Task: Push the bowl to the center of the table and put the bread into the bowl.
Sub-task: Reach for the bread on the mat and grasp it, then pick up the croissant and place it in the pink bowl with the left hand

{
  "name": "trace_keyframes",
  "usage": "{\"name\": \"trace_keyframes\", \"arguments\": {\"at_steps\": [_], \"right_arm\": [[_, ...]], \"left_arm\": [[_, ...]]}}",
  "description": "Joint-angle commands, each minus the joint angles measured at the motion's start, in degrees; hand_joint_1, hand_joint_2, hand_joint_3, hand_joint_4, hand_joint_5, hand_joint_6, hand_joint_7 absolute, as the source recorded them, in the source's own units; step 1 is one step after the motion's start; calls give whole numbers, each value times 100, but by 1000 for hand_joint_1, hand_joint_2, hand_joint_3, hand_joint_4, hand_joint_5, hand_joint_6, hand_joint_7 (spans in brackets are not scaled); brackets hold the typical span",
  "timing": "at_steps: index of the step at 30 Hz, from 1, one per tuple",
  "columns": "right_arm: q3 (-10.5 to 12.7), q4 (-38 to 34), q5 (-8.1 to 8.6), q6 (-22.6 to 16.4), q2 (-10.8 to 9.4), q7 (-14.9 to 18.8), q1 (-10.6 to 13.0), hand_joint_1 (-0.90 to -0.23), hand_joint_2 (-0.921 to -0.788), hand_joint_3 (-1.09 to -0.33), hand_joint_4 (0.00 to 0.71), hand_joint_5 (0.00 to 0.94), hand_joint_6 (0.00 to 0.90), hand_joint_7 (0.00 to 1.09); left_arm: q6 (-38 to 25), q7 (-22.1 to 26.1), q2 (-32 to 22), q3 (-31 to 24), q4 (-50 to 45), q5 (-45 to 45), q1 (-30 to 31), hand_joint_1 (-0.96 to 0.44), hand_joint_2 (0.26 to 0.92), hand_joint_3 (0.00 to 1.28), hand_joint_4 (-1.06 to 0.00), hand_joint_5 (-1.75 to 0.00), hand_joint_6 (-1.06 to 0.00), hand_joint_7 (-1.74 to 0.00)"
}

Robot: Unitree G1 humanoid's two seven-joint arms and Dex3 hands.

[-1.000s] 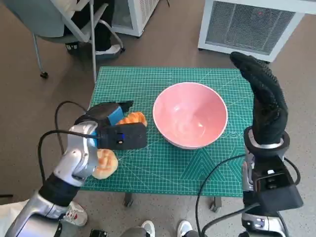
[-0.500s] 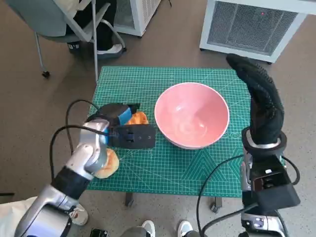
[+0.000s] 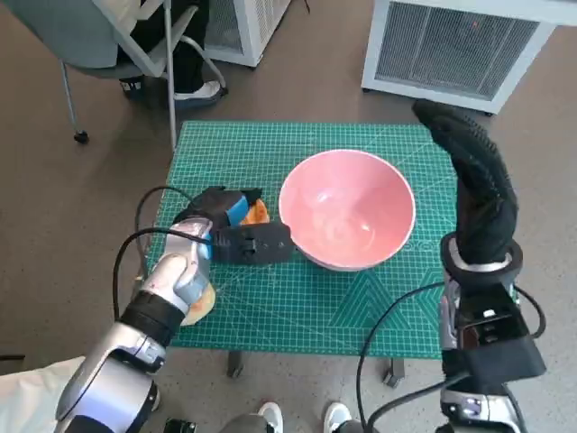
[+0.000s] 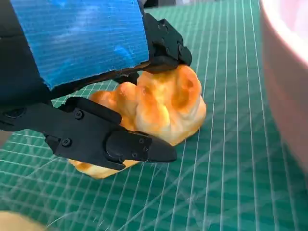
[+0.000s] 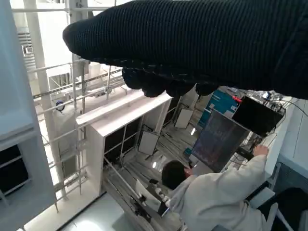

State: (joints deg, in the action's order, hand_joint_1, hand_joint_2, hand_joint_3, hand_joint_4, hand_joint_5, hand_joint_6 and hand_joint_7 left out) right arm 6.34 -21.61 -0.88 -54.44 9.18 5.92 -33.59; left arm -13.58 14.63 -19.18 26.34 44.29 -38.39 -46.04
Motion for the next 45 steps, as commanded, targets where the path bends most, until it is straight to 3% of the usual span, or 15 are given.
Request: {"name": "trace_keyframes", "arguments": {"at_steps": [1,2,4,11,13,14,17,21,22,25,28,34,38,45], "right_arm": [[-13,21,10,88,14,-45,159,-504,-921,-638,364,1,-1,716],[-14,27,14,94,11,-46,164,-502,-921,-638,364,2,-1,716],[-17,36,25,105,1,-46,172,-501,-921,-638,364,2,-1,716],[-19,40,37,121,-43,-63,188,-499,-921,-638,364,1,-1,717],[-19,56,40,122,-50,-68,199,-498,-921,-638,364,1,-1,716],[-19,63,40,122,-52,-70,204,-498,-921,-638,364,1,-1,716],[-16,65,50,123,-58,-76,211,-497,-921,-638,364,1,-1,716],[-24,80,85,130,-67,-74,224,-501,-921,-637,365,2,-1,716],[-27,86,89,132,-68,-75,227,-503,-921,-637,366,2,-1,716],[-31,105,94,135,-67,-82,237,-505,-921,-636,366,2,-1,716],[-28,90,92,125,-61,-84,228,-507,-921,-635,366,2,-1,717],[-33,67,121,100,-59,-75,217,-510,-921,-633,368,3,-1,717],[-36,85,108,98,-62,-87,225,-513,-921,-630,373,6,-1,717],[-40,62,115,78,-70,-92,220,-514,-921,-629,376,7,-1,717]], "left_arm": [[160,-182,67,-135,341,212,93,-307,921,127,-363,-1547,-495,-938],[203,-232,59,-147,378,229,85,-330,921,166,-380,-1644,-509,-1161],[310,-338,25,-176,431,252,68,-341,921,180,-401,-1694,-523,-1269],[692,-582,-243,-350,387,369,-39,-355,921,170,-517,-1742,-565,-1345],[737,-591,-340,-433,269,414,-70,-143,731,520,-520,-1579,-542,-1400],[747,-587,-377,-468,215,430,-80,-91,679,615,-521,-1540,-537,-1417],[700,-561,-530,-621,-105,466,-117,-35,647,664,-534,-1470,-542,-1405],[472,-504,-734,-823,-781,448,-123,-5,722,495,-578,-1341,-582,-1307],[396,-481,-773,-865,-968,438,-110,-1,768,397,-594,-1371,-615,-1175],[59,-452,-888,-1071,-1868,376,-26,2,868,172,-655,-1332,-662,-1027],[-156,-519,-907,-1197,-2464,307,38,3,901,84,-697,-1206,-667,-1083],[46,-932,-790,-1436,-3483,302,258,3,912,31,-737,-1101,-689,-1115],[793,-1199,-748,-1438,-3724,463,350,3,904,30,-745,-1197,-741,-950],[2070,-1304,-718,-1128,-3502,461,221,2,896,28,-775,-1165,-747,-942]]}}
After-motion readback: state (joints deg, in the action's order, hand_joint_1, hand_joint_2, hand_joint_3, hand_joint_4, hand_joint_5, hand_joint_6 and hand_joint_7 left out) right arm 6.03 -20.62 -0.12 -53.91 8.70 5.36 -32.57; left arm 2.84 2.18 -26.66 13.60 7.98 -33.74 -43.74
